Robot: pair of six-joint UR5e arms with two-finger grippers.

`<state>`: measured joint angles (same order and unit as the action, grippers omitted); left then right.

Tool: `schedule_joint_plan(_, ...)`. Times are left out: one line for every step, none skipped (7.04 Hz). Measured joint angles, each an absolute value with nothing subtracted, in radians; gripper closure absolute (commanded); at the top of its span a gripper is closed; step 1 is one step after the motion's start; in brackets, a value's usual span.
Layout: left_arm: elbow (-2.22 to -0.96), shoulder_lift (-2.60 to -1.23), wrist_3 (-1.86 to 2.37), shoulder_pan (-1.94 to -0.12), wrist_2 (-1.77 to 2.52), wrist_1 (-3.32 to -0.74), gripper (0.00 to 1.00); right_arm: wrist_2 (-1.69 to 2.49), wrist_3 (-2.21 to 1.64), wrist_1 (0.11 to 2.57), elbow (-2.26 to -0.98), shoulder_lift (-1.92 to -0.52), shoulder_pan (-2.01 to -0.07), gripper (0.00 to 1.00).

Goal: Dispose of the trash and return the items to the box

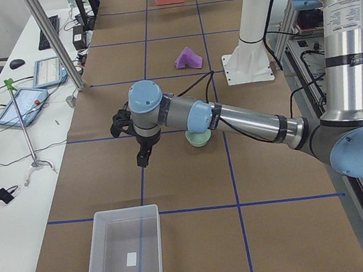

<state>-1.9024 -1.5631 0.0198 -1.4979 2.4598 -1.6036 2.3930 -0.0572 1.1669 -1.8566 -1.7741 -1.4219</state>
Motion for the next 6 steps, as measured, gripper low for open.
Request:
schedule_joint_plan(-1.937,-1.563,0.138,-1.433,2.454,-1.611,0.01,2.387,-0.161,1.17,-1.877,-1.762,-1.394,0.0)
schedule_joint_plan(-1.989,-1.563,0.288,-1.342,2.43,-1.614,0.01,2.344,-0.311,1.175,-1.907,-1.744,-1.332,0.0)
schedule_joint_plan(-2.036,-1.567,0.434,-1.235,2.379,-1.615,0.01,2.27,-0.44,1.179,-1.939,-1.732,-1.253,0.0)
schedule_joint_plan(-2.063,-1.582,0.556,-1.131,2.327,-1.618,0.01,2.198,-0.527,1.188,-1.957,-1.722,-1.18,0.0)
schedule_joint_plan(-2.073,-1.604,0.649,-1.042,2.29,-1.628,0.01,2.139,-0.57,1.221,-1.968,-1.703,-1.128,0.0)
schedule_joint_plan(-2.072,-1.627,0.731,-0.961,2.248,-1.653,0.02,2.093,-0.587,1.276,-1.98,-1.676,-1.093,0.0)
